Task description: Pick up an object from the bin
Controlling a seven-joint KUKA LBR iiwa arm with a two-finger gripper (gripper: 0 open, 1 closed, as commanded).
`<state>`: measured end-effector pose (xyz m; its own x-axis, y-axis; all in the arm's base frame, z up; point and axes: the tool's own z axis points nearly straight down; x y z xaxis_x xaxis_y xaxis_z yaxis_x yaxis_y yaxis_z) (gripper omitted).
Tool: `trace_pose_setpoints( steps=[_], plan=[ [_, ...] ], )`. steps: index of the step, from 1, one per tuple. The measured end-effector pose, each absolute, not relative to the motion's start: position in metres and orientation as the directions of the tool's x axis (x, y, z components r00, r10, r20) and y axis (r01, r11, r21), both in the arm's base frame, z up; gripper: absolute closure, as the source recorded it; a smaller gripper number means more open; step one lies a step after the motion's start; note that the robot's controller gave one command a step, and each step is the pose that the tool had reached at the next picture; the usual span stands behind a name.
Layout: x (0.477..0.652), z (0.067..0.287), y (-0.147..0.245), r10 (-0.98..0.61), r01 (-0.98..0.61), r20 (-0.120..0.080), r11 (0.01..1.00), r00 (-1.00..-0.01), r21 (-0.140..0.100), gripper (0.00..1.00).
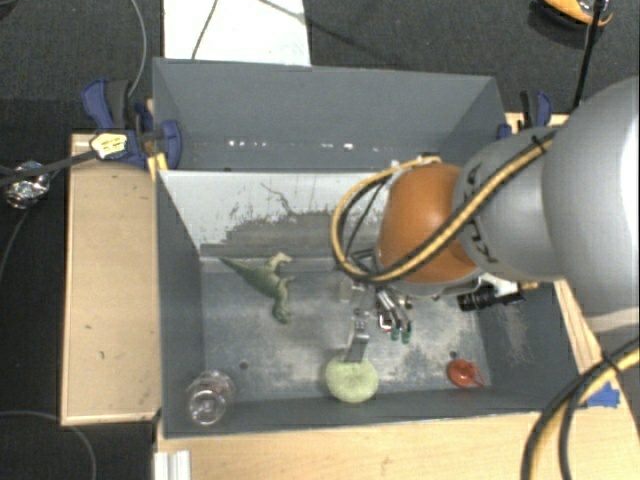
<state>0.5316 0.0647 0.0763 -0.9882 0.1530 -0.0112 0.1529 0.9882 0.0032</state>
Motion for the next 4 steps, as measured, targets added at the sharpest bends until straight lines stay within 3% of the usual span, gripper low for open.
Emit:
trace_pose_setpoints(
  steps=[1,2,3,4],
  plan=[
    [0.519,0.074,0.046,0.058,0.058,-0.011,0.998,-0.998,0.004,0.00],
    [0.503,0.073,0.061,-0.184,-0.184,-0.021,0.983,-0.983,-0.003,0.00],
    [0.488,0.075,0.075,-0.093,-0.093,-0.036,0.996,-0.995,0.000,0.00],
    [0.481,0.114,0.075,-0.078,-0.078,-0.014,0.997,-0.997,0.002,0.00]
  ],
)
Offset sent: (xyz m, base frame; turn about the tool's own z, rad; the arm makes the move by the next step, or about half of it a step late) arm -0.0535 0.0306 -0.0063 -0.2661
